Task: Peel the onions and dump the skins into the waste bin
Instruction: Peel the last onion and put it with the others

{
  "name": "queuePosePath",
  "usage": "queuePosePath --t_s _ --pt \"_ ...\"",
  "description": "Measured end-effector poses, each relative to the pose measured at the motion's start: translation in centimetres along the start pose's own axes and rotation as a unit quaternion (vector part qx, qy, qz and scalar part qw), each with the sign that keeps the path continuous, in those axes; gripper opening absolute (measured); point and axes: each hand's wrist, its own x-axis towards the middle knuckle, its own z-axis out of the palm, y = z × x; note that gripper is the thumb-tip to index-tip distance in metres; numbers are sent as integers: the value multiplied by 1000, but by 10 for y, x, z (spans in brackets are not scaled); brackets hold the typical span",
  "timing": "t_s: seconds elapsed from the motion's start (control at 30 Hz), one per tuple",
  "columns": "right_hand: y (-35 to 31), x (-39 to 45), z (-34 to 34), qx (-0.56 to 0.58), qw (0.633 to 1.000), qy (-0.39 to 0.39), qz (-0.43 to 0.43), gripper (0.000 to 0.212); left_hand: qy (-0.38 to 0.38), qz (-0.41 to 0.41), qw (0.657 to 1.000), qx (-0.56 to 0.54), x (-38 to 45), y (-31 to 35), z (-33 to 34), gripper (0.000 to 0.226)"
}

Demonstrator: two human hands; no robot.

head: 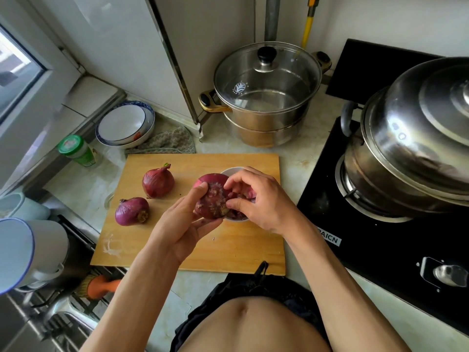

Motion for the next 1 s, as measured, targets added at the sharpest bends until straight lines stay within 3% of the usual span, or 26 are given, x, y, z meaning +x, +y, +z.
queuePosePath --t_s 0.2,0.53,1.0 --pt "-2 0 -5 52 998 25 6 14 -9 -23 1000 -10 -5 1 5 35" --pt "6 -4 -5 168 982 53 69 17 5 -35 997 -67 -4 -1 5 31" --pt "18 -4 -6 204 967 107 110 19 -16 -40 989 -139 -1 -1 -8 39"
